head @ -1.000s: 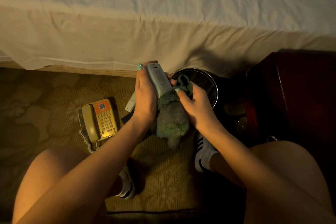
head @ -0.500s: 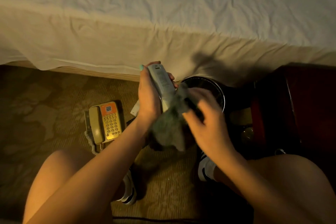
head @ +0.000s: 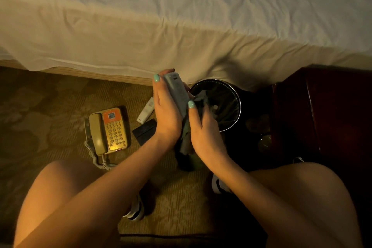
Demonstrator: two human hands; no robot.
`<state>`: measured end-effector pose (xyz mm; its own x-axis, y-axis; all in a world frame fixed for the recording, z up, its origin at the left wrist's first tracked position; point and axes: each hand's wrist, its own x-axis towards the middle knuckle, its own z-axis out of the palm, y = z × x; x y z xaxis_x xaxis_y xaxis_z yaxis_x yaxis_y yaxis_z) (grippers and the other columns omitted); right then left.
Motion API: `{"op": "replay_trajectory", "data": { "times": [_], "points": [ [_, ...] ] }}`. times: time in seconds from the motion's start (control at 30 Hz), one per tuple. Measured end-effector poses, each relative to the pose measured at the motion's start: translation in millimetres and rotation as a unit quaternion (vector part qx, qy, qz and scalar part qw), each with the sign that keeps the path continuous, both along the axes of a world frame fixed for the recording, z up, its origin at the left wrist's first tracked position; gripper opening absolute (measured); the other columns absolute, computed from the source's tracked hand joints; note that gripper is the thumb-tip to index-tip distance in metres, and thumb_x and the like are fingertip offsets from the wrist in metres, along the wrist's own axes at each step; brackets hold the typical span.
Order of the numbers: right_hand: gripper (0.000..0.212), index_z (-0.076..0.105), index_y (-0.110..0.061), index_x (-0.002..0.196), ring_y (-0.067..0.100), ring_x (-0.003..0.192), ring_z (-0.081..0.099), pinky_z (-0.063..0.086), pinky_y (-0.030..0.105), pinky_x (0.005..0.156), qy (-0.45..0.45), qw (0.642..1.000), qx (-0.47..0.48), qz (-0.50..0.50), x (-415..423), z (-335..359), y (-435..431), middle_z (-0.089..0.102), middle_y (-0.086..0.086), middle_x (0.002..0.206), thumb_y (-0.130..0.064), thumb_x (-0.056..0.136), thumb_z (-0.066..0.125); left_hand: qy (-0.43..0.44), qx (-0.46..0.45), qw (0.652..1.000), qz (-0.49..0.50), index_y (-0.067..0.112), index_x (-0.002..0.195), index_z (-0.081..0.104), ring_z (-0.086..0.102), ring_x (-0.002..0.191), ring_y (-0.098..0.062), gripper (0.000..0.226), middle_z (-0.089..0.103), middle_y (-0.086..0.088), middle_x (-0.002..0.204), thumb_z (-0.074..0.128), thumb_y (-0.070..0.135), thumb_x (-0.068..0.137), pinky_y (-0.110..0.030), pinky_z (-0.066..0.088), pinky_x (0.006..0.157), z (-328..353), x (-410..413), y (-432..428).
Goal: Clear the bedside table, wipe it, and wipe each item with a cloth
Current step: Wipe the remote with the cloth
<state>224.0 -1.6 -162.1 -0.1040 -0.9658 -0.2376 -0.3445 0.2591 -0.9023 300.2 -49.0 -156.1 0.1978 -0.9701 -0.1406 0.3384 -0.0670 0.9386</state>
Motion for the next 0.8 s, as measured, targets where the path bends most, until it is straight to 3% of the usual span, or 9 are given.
{"op": "replay_trajectory", "data": {
  "times": [0.13,0.23,0.33,0.43,0.53,0.6,0.63,0.7,0.8],
  "points": [
    [0.054,0.062,-0.008,0.101,0.025,0.084,0.064,0.051,0.050,0.078,0.022,0.999,0.024,-0.024,-8,-7,-15,0.067,0.011,0.089,-0.051,0.099,0.029,0.038,0.030,0.999,0.015,0.011,0.116,0.051,0.059,0.071,-0.017,0.041,0.059,-0.011,0.080,0.017,0.033,0.108,-0.027,0.052,0.066,1,-5,5],
    [0.048,0.065,-0.016,0.101,0.024,0.098,0.065,0.050,0.053,0.090,-0.060,0.995,0.062,-0.041,-11,-13,-23,0.069,0.010,0.102,-0.048,0.099,0.030,0.078,0.068,0.995,0.009,0.008,0.117,0.050,0.061,0.061,-0.013,0.041,0.060,-0.008,0.073,0.019,0.033,0.107,-0.024,0.053,0.059,3,-5,3],
    [0.036,0.059,-0.020,0.122,0.011,0.108,0.060,0.049,0.035,0.097,-0.087,0.995,0.026,-0.027,-13,-9,-15,0.065,0.003,0.115,-0.035,0.103,0.032,0.086,0.077,0.993,0.000,0.006,0.116,0.051,0.061,0.058,-0.016,0.042,0.061,-0.009,0.072,0.021,0.033,0.107,-0.024,0.052,0.057,3,-3,-3],
    [0.031,0.047,-0.014,0.127,0.000,0.092,0.058,0.047,0.016,0.079,-0.030,0.998,-0.012,0.048,-8,-6,11,0.061,-0.003,0.107,-0.028,0.102,0.035,0.101,0.100,0.990,0.004,0.006,0.112,0.052,0.060,0.053,-0.014,0.043,0.061,-0.007,0.068,0.023,0.036,0.106,-0.021,0.051,0.051,3,0,-4],
    [0.044,0.031,-0.017,0.145,-0.008,0.128,0.035,0.027,-0.001,0.098,0.017,0.993,-0.062,0.104,-3,-12,22,0.040,-0.005,0.143,-0.026,0.103,0.035,0.093,0.144,0.985,0.001,0.007,0.096,0.058,0.060,0.058,-0.014,0.045,0.061,-0.004,0.065,0.027,0.039,0.105,-0.023,0.053,0.055,-2,2,-2],
    [0.041,0.031,-0.022,0.144,-0.020,0.128,0.025,0.019,-0.004,0.098,0.005,0.993,-0.067,0.100,-6,-11,13,0.032,-0.018,0.144,-0.025,0.103,0.034,0.086,0.177,0.980,-0.008,0.010,0.085,0.059,0.059,0.058,-0.014,0.050,0.061,-0.003,0.065,0.026,0.043,0.104,-0.021,0.051,0.054,-3,2,-3],
    [0.036,0.035,-0.024,0.140,-0.022,0.122,0.033,0.025,-0.003,0.097,-0.016,0.996,-0.057,0.067,-10,-10,7,0.038,-0.022,0.136,-0.024,0.103,0.034,0.078,0.189,0.979,-0.019,0.008,0.085,0.059,0.059,0.057,-0.013,0.054,0.060,-0.004,0.066,0.025,0.045,0.104,-0.018,0.050,0.051,-1,3,-5],
    [0.037,0.047,-0.014,0.135,-0.003,0.115,0.053,0.041,0.014,0.097,-0.050,0.997,-0.041,-0.040,-23,-9,-10,0.056,-0.011,0.124,-0.026,0.104,0.034,0.048,0.203,0.976,-0.057,0.007,0.083,0.060,0.060,0.053,-0.010,0.058,0.062,-0.003,0.063,0.024,0.046,0.104,-0.015,0.048,0.047,1,3,-6],
    [0.051,0.038,-0.014,0.145,0.007,0.120,0.050,0.042,0.022,0.100,-0.061,0.995,-0.075,-0.036,-35,-6,-21,0.052,-0.006,0.129,-0.038,0.100,0.031,0.005,0.200,0.972,-0.119,0.016,0.087,0.063,0.067,0.062,-0.008,0.054,0.070,0.003,0.068,0.023,0.047,0.104,-0.018,0.053,0.055,-3,2,-4]
  ]
}}
